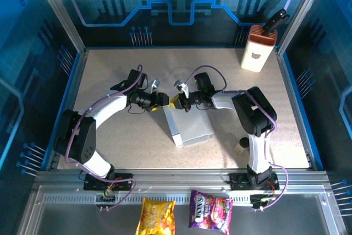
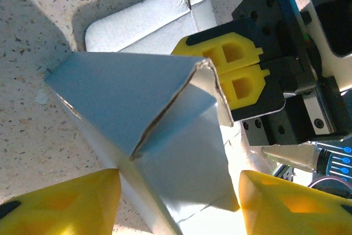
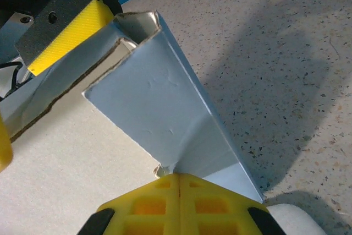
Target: Fold the paper box
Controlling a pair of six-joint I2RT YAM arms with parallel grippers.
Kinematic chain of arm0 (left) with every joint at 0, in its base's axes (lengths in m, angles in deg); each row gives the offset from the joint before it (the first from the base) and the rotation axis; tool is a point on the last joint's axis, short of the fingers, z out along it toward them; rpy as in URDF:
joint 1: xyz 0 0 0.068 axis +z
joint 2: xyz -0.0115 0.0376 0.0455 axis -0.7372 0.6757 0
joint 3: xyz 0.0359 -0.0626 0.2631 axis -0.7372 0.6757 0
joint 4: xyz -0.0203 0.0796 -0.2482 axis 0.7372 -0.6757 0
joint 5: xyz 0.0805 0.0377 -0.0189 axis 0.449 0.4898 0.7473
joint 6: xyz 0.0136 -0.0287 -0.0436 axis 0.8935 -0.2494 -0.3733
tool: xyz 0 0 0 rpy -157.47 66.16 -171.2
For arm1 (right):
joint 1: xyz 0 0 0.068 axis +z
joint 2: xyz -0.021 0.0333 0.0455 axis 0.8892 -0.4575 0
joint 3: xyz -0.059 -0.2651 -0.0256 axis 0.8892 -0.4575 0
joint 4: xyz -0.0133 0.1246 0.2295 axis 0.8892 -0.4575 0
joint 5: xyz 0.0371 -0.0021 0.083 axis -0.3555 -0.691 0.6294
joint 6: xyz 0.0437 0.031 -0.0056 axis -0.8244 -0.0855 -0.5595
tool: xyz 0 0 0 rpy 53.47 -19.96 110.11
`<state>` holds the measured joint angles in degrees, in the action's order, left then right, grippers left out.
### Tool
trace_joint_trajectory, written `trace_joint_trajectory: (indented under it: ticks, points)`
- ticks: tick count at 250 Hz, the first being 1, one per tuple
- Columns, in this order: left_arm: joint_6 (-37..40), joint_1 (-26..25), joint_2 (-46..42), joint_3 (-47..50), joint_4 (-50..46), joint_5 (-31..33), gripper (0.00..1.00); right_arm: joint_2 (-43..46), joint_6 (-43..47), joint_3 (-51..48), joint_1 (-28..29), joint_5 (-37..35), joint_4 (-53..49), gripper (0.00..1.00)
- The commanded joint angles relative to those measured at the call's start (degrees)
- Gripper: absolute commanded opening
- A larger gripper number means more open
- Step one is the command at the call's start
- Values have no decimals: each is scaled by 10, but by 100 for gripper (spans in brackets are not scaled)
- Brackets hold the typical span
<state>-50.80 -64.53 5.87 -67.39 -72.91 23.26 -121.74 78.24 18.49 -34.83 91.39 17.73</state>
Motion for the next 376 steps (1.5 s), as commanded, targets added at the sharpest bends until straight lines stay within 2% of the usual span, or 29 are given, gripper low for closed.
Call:
trace_joint_trajectory:
  ticks: [1, 71, 99, 142, 164, 222, 236, 269, 318, 376]
  points:
    - [-4, 4, -14, 13, 10, 6, 64, 4, 10, 14, 15, -10, -13, 7]
    - [-6, 7, -16, 16, 10, 14, 72, 15, 7, 7, 24, -39, -29, 7]
    - [-6, 7, -17, 19, 12, 12, 69, 26, 5, 2, 31, -53, -35, 7]
    - [6, 8, -28, 33, 10, 5, 57, 46, 14, -5, 46, -69, -60, 7]
    - [7, 14, -38, 47, 10, 8, 56, 60, 20, -10, 55, -81, -80, 7]
    - [5, 35, -71, 93, 13, 23, 69, 88, 28, 3, 75, -132, -156, 7]
    - [4, 39, -76, 99, 10, 31, 69, 94, 30, 7, 80, -143, -176, 7]
    - [16, 44, -76, 109, -5, 63, 63, 109, 26, 16, 85, -169, -217, 7]
    - [35, 48, -59, 113, 2, 71, 53, 148, 4, 31, 86, -197, -281, 8]
    - [68, 46, 18, 58, 20, 43, 51, 205, -16, 68, 86, -212, -376, 12]
